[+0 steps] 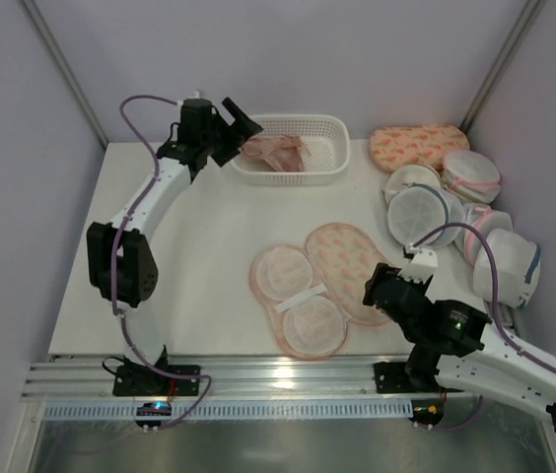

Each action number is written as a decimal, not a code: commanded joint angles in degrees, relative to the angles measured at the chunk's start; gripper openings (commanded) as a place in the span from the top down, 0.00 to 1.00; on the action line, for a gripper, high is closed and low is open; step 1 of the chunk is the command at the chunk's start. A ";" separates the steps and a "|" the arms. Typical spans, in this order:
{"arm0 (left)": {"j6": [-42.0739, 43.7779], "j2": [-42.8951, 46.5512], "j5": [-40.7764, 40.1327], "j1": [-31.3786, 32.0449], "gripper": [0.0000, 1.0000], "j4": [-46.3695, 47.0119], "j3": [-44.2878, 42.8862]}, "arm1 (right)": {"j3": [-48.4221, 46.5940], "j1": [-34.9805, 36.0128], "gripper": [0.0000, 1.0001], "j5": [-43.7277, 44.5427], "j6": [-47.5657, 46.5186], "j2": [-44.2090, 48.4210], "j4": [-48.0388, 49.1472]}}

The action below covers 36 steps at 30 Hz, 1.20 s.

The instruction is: Unzip the laundry bag and remove the bra

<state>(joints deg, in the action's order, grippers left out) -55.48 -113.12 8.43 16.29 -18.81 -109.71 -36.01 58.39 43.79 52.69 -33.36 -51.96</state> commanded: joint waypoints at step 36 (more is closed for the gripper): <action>1.52 78.67 4.14 12.71 0.01 -12.39 73.67 | 14.91 -24.90 0.73 -8.72 28.35 -26.05 22.95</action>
<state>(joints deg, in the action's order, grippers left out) -53.98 -35.24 11.99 28.82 -29.02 -36.84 -23.27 33.65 36.47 80.25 -59.35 -35.57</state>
